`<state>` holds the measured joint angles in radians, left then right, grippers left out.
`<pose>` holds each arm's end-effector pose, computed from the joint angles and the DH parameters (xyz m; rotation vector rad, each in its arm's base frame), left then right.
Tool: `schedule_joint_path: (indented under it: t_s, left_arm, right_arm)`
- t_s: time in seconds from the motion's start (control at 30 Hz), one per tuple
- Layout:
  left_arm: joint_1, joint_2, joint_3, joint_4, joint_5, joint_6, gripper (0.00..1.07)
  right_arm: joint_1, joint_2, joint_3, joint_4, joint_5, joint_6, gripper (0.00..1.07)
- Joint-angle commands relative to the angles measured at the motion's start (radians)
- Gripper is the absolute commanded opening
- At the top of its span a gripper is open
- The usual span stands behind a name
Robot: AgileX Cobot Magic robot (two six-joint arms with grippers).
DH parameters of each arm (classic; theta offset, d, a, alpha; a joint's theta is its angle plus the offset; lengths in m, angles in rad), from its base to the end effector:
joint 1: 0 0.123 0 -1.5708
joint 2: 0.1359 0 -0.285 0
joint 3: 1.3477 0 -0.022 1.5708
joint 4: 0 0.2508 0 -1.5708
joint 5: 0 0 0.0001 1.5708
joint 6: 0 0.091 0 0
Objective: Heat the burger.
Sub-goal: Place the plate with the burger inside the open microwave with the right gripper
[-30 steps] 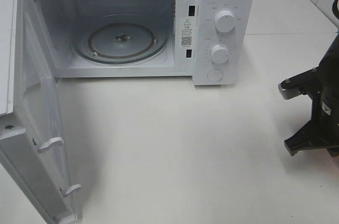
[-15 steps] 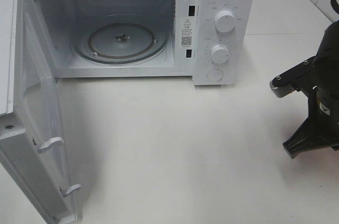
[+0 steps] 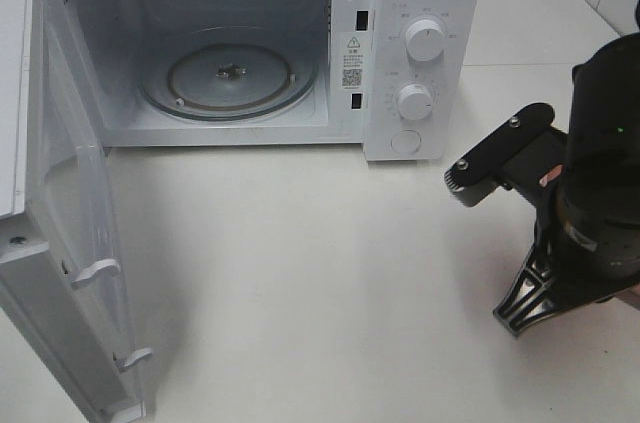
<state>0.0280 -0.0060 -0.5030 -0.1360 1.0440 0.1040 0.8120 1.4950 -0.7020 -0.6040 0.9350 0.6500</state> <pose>-0.0055 -0.0108 0.2801 0.0821 2.0105 -0.0780 0.1845 0.1341 0.1806 -0.7595 2.7187 -0.5686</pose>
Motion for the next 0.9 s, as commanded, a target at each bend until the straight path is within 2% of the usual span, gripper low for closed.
schedule_joint_path:
  t_s: [0.03, 0.2, 0.5, 0.63, 0.9]
  left_arm:
    - [0.002, -0.018, 0.004, -0.006, -0.007, -0.007, 1.00]
    - [0.002, -0.018, 0.004, -0.006, -0.007, -0.007, 1.00]
    - [0.002, -0.018, 0.004, -0.006, -0.007, -0.007, 1.00]
    - [0.002, -0.018, 0.004, -0.006, -0.007, -0.007, 1.00]
    - [0.002, -0.018, 0.004, -0.006, -0.007, -0.007, 1.00]
  right_arm:
    - [0.050, -0.014, -0.002, -0.038, 0.051, 0.001, 0.00]
    - [0.152, -0.014, -0.002, -0.050, 0.055, 0.000, 0.00]
    - [0.266, -0.014, -0.003, -0.057, 0.052, -0.079, 0.00]
    - [0.339, -0.014, -0.003, -0.103, 0.051, -0.126, 0.00]
    - [0.368, -0.014, -0.003, -0.117, 0.036, -0.245, 0.00]
